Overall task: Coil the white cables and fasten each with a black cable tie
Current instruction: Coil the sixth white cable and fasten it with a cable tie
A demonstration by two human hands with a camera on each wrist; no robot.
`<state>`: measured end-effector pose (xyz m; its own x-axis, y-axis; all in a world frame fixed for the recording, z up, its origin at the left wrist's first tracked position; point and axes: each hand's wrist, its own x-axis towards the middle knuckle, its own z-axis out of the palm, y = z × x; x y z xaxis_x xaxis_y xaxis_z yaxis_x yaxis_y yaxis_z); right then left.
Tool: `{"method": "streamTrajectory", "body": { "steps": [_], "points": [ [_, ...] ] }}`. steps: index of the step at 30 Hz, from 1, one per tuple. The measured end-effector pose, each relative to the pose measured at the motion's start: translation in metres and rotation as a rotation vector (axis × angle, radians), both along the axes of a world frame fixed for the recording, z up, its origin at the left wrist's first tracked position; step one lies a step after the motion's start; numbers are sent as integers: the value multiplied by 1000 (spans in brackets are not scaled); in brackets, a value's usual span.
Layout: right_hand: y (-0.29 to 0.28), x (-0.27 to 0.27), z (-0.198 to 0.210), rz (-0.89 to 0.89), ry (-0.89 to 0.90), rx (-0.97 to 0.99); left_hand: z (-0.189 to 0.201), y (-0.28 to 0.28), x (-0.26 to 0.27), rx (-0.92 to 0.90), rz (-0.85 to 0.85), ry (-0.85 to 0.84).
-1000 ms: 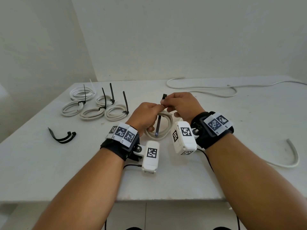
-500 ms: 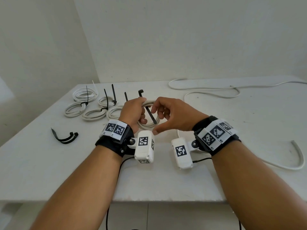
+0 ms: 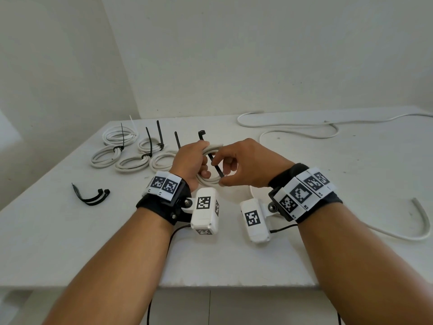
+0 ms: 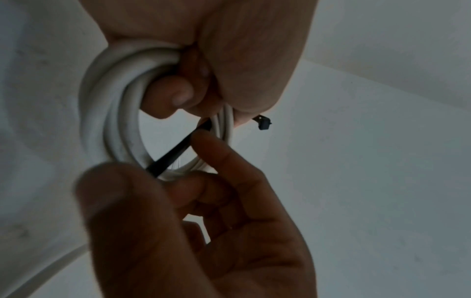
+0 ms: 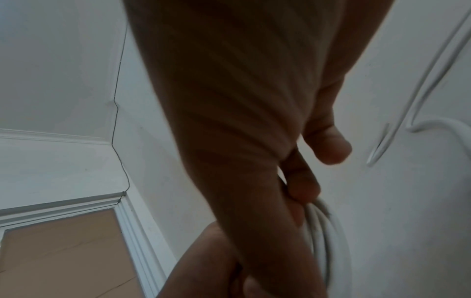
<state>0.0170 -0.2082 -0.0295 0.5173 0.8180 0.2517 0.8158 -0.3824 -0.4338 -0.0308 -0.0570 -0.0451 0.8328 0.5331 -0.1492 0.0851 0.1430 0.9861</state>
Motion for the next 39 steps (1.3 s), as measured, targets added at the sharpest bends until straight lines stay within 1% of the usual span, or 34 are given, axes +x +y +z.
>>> {"method": "streamTrajectory", "body": {
  "steps": [3, 6, 9, 11, 15, 20, 25, 27, 31, 33, 35, 36, 39],
  "points": [
    [1, 1, 0, -20, 0, -35, -1, -1, 1, -39, -7, 2],
    [0, 1, 0, -14, -98, -15, -1, 1, 1, -62, -24, -3],
    [-1, 3, 1, -24, -148, 133, 0, 3, 1, -75, -25, 14],
    [-3, 4, 3, -38, -119, 222, 1, 4, 1, -70, -27, 18],
    [-3, 2, 3, -39, -76, 314, 4, 4, 2, -24, -28, -3],
    [-2, -5, 6, -63, 84, 487, 4, 11, 1, 32, -24, -46],
    [3, -8, 7, -67, 344, 730, 1, 6, 1, 150, -56, -31],
    [5, -8, 6, -106, 407, 806, 0, 2, 2, 180, -56, -30],
    [7, -5, 4, -261, 425, 807, -3, -2, 3, 223, -74, -30],
    [8, -4, 3, -276, 480, 836, -3, -3, 4, 237, -72, -25],
    [9, -6, 2, -253, 561, 881, -3, -4, 4, 248, -68, -24],
    [10, -5, 0, -251, 569, 878, -3, -4, 4, 253, -66, -24],
    [12, -4, -4, -302, 441, 744, -3, -5, 3, 280, -65, -32]
  ]
}}
